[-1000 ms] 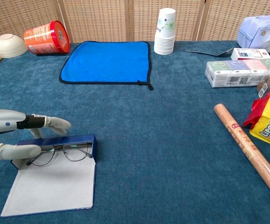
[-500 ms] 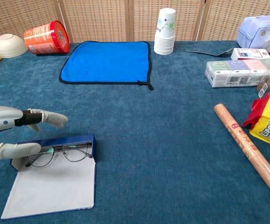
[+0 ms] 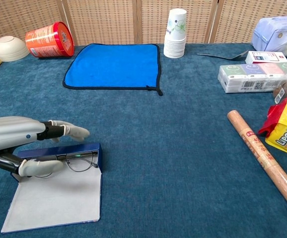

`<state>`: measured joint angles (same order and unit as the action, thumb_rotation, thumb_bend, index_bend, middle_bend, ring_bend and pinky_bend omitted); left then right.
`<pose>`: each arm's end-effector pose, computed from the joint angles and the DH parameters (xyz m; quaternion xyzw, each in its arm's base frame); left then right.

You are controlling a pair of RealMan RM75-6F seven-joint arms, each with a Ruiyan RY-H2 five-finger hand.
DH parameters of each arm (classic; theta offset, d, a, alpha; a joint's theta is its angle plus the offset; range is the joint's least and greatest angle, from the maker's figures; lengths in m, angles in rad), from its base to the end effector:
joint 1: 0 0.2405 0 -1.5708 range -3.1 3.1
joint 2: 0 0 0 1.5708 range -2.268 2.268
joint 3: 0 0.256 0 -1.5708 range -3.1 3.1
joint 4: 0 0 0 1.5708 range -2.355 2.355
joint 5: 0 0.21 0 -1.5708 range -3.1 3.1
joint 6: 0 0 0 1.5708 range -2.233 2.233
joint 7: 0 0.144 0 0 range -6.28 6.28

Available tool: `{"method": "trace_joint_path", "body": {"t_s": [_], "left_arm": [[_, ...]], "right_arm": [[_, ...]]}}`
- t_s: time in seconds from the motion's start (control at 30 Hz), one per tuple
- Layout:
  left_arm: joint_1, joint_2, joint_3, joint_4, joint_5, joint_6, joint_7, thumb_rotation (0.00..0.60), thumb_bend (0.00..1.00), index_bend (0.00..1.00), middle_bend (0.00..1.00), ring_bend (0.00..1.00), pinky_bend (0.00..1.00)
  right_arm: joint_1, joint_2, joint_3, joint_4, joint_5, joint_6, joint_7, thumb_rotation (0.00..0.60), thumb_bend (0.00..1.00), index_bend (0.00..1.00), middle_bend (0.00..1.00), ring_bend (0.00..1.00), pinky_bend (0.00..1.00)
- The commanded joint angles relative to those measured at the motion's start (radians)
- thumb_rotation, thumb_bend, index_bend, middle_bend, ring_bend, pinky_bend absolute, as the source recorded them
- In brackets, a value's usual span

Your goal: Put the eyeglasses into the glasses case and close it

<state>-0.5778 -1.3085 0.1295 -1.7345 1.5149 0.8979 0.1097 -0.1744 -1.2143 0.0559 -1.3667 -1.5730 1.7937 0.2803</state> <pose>-0.1997 0.2176 -0.0024 -0.8289 -0.4088 -0.2873 0.2517 -0.3525 -0.0902 0.1864 0.4910 -0.3748 0.4571 0.6399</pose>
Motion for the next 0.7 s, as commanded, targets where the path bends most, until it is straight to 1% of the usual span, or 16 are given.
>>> {"method": "trace_joint_path", "body": {"t_s": [0.03, 0.3, 0.43, 0.6, 0.7], "left_arm": [[0.007, 0.003, 0.008, -0.009, 0.002, 0.003, 0.007, 0.087, 0.24, 0.02, 0.12, 0.02, 0.17], [0.024, 0.017, 0.029, -0.026, 0.000, 0.008, 0.010, 0.088, 0.24, 0.03, 0.12, 0.01, 0.16], [0.040, 0.021, 0.041, -0.035, 0.012, 0.026, 0.012, 0.086, 0.23, 0.02, 0.12, 0.01, 0.16], [0.072, 0.029, 0.070, -0.055, 0.029, 0.052, 0.025, 0.089, 0.24, 0.02, 0.11, 0.01, 0.16], [0.084, 0.031, 0.075, -0.062, 0.029, 0.062, 0.032, 0.092, 0.24, 0.02, 0.11, 0.00, 0.16]], "right_arm": [[-0.001, 0.000, -0.001, 0.001, -0.001, 0.001, 0.001, 0.600, 0.41, 0.00, 0.06, 0.09, 0.28], [-0.002, -0.002, -0.002, 0.005, -0.005, 0.002, 0.003, 0.600, 0.41, 0.00, 0.06, 0.09, 0.28], [-0.001, -0.004, -0.002, 0.009, -0.009, 0.003, 0.007, 0.600, 0.41, 0.00, 0.06, 0.09, 0.28], [0.000, -0.008, -0.005, 0.023, -0.014, 0.002, 0.020, 0.600, 0.41, 0.00, 0.06, 0.09, 0.28], [0.002, -0.009, -0.006, 0.031, -0.017, 0.000, 0.028, 0.600, 0.41, 0.00, 0.06, 0.09, 0.28]]}}
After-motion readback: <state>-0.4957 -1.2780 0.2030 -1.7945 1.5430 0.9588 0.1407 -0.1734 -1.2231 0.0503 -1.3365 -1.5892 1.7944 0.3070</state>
